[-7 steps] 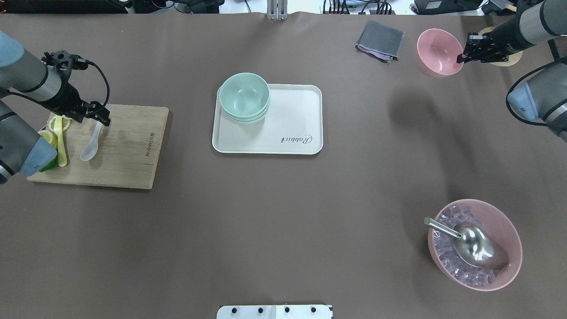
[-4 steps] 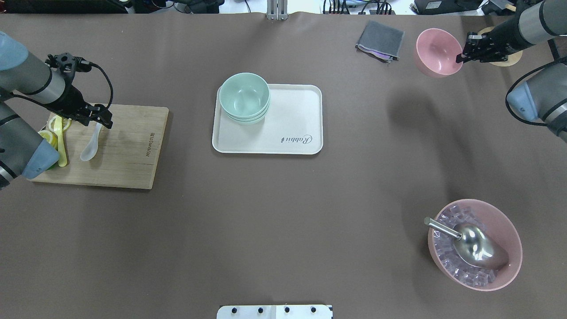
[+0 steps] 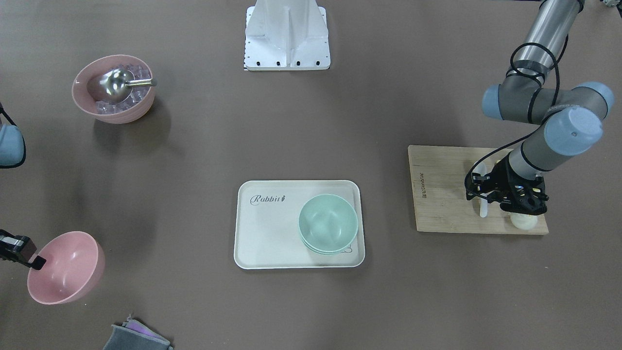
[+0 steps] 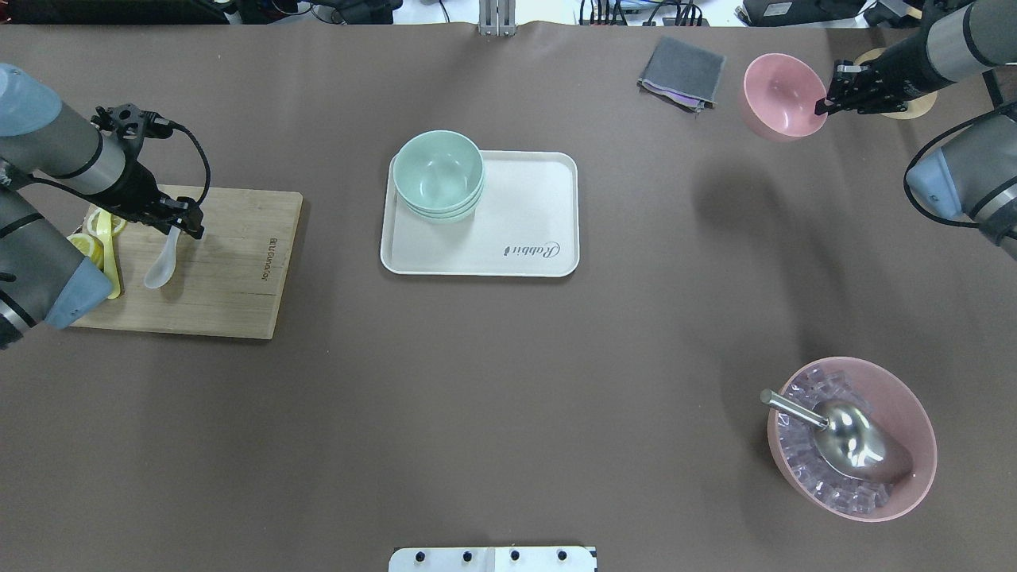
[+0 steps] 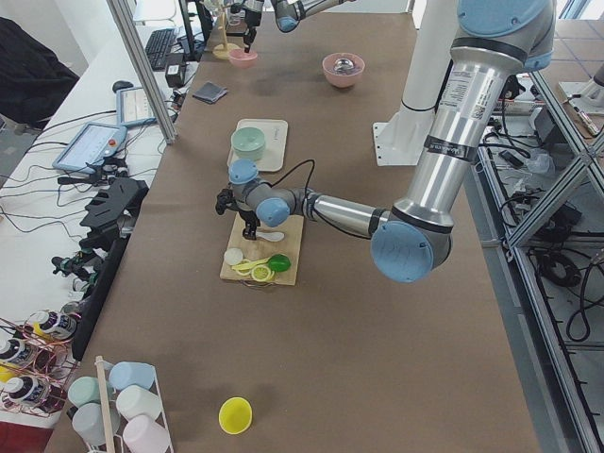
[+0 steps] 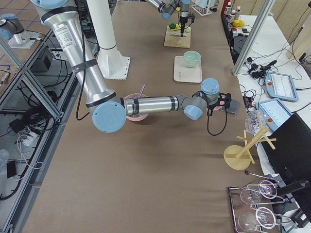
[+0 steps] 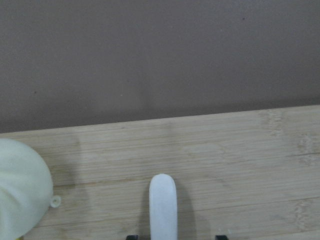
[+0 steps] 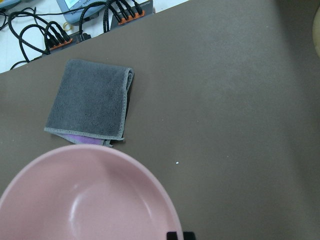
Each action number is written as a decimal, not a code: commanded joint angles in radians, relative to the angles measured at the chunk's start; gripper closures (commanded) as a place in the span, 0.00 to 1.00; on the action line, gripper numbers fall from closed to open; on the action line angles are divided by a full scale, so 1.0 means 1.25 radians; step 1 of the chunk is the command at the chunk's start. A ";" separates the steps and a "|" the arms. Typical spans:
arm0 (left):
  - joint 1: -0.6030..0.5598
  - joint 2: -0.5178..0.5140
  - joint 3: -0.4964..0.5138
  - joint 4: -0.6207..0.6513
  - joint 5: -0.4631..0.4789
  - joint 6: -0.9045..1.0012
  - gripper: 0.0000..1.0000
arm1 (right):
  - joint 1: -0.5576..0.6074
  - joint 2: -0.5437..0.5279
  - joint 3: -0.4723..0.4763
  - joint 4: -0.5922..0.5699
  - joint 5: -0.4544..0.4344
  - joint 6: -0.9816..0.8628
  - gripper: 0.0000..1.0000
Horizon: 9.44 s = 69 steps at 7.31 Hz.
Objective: Stack pink bowl on green and place spoon
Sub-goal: 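Grasp the pink bowl rim with the right gripper while the left lowers, then carry the pink bowl with the right gripper over the green bowls on the tray, then hold the pink bowl above the green bowls while the left gripper grasps the spoon, then set the pink bowl on the green bowls, open right gripper while left lifts spoon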
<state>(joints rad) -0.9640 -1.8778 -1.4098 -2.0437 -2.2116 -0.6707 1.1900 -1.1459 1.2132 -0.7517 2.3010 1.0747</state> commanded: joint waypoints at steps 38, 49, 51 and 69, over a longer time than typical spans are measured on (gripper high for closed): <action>0.082 -0.141 0.005 0.155 0.162 -0.383 0.43 | -0.387 0.277 0.097 0.001 -0.377 0.361 1.00; 0.066 -0.146 0.042 0.137 0.163 -0.383 0.73 | -0.387 0.269 0.106 0.001 -0.376 0.361 1.00; 0.055 -0.146 0.038 0.137 0.162 -0.381 1.00 | -0.387 0.268 0.107 0.002 -0.376 0.361 1.00; -0.036 -0.139 -0.071 0.148 0.060 -0.369 1.00 | -0.441 0.299 0.046 0.032 -0.490 0.359 0.00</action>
<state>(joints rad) -1.0082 -2.0514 -1.4988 -1.8607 -2.1356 -1.1327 0.6381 -0.7692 1.2707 -0.7117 1.6877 1.5232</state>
